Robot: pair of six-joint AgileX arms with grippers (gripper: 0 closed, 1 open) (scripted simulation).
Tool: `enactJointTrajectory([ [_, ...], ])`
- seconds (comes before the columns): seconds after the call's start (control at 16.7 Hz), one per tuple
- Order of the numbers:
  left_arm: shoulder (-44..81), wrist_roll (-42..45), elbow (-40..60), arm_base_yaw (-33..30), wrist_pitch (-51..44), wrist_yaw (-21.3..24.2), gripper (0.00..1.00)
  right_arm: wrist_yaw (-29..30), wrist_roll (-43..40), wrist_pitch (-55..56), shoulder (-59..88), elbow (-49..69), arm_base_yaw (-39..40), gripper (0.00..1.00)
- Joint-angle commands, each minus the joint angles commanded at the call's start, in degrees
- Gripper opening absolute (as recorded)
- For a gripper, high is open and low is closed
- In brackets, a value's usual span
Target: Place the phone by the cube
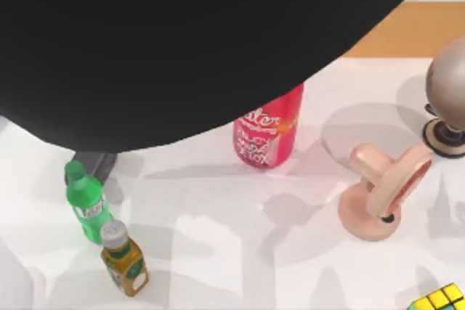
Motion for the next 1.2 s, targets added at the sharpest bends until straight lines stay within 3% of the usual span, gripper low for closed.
enactJointTrajectory([
  [0.6,-6.63,-65.33,39.00,9.80,23.38,4.74,0.00,0.00,0.00,0.00,0.00,0.00,0.00,1.00],
  [0.9,-8.21,-88.76,55.29,12.75,30.14,9.24,0.00,0.00,0.00,0.00,0.00,0.00,0.00,1.00],
  [1.2,-9.03,-105.54,67.33,14.72,33.95,14.00,0.00,0.00,0.00,0.00,0.00,0.00,0.00,1.00],
])
